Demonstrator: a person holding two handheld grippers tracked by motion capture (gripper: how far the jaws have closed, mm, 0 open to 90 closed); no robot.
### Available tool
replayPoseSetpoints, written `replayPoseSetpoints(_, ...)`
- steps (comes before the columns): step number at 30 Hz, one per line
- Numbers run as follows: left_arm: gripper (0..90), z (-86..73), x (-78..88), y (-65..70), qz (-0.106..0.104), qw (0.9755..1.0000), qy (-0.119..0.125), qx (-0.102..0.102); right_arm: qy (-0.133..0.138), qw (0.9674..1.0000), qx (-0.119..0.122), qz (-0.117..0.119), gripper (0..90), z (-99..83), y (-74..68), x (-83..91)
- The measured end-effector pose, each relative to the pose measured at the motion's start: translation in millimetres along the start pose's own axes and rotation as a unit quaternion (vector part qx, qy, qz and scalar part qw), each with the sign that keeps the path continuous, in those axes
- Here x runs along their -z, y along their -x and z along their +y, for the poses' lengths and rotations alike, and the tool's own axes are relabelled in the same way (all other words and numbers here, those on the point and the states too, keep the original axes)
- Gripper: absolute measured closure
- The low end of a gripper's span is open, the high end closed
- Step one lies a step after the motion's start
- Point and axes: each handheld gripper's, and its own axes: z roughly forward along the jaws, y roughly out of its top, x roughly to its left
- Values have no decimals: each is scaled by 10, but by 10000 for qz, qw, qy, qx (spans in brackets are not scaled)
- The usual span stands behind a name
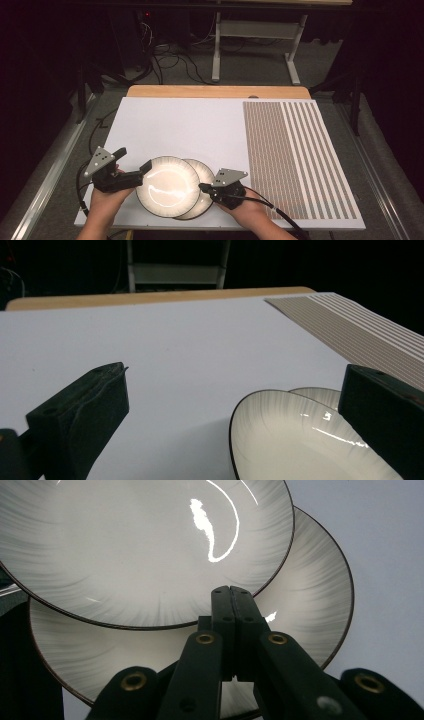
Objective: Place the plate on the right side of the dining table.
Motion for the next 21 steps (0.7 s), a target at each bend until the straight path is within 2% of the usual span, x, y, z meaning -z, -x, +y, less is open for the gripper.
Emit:
replayPoseSetpoints(5, 9, -24, -55, -9, -92, 9992, -394, 58, -6, 10000, 12, -5, 900, -1, -2, -2)
replayPoseSetpoints(8, 9, -35, -77, -6, -100, 9986, -512, 95, -11, 10000, 20, -20, 900, 1, -5, -5)
replayPoseSetpoints(11, 15, -39, -90, -17, -199, 9975, -632, 226, -16, 10000, 32, -35, 900, 0, 3, -11)
replayPoseSetpoints(12, 15, -40, -92, -23, -255, 9969, -687, 272, -16, 10000, 32, -35, 900, 0, 3, -11)
replayPoseSetpoints(13, 32, -39, -100, -39, -385, 9950, -749, 537, -15, 10000, 26, -43, 900, -2, 1, -13)
replayPoseSetpoints(14, 43, -39, -100, -39, -385, 9950, -749, 537, -20, 10000, 31, -42, 900, -3, 1, -13)
replayPoseSetpoints(15, 43, -26, -107, -48, -450, 9936, -812, 649, -20, 10000, 31, -42, 900, -3, 1, -13)
replayPoseSetpoints(16, 50, 11, -104, -58, -427, 9924, -918, 700, -6, 10000, 40, -33, 900, -5, 6, -18)
replayPoseSetpoints(18, 72, 27, -99, -67, -440, 9916, -979, 721, -30, 10000, 26, -24, 900, -5, 9, -18)
replayPoseSetpoints(20, 85, 74, -100, -72, -494, 9887, -1211, 726, -45, 10000, 56, -33, 900, -4, 17, -19)
replayPoseSetpoints(21, 87, 83, -105, -64, -492, 9881, -1274, 703, -46, 10000, 58, -36, 900, -4, 17, -20)
